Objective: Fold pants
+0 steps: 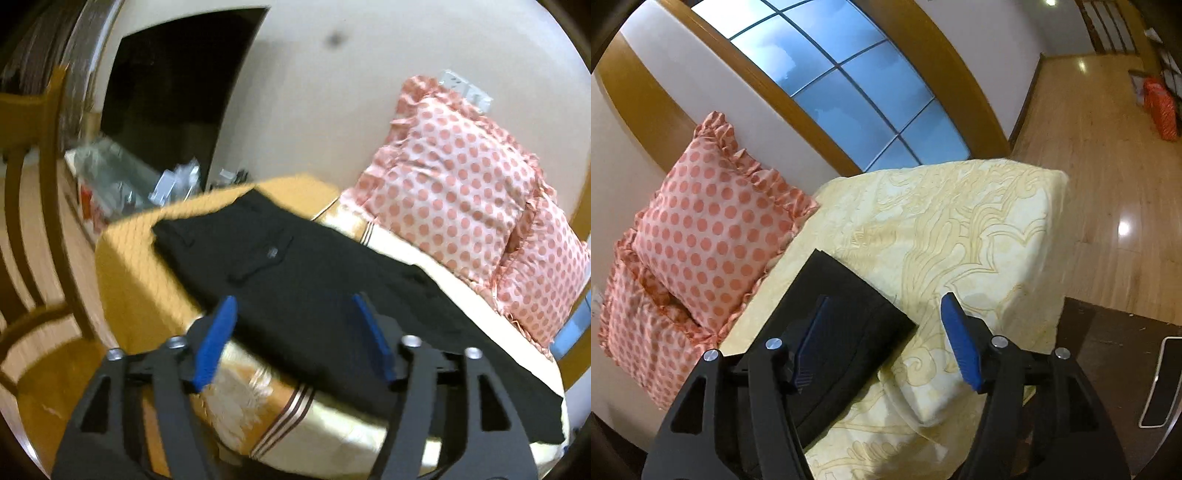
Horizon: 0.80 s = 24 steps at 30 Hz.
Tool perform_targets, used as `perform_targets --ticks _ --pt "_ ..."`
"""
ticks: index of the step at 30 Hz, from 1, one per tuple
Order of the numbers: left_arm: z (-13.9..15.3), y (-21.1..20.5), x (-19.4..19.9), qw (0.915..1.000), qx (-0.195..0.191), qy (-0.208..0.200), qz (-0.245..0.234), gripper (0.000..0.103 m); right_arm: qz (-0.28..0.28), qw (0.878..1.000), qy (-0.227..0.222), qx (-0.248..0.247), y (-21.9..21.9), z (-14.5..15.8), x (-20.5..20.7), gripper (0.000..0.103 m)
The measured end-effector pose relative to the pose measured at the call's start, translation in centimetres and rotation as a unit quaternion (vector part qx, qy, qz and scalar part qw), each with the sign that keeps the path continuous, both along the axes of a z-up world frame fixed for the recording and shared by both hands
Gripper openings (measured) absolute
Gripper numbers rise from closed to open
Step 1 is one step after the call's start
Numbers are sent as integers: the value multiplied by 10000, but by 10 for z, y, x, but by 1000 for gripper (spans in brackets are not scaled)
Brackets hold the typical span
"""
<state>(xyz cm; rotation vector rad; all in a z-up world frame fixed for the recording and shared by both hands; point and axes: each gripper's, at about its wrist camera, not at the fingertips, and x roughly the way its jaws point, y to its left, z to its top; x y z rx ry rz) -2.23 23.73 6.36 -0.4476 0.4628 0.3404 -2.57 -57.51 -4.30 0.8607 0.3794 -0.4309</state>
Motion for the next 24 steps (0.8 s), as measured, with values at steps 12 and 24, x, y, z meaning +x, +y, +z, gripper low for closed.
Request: perform_targets --ticks 12,24 --pt "-30 -43 59 9904 -180 533 -1259 77 1221 9923 -150 163 56 -9 14 35" --pt "-49 -48 57 9837 -147 515 -1718 91 574 9979 -231 -207 49 3 12 5"
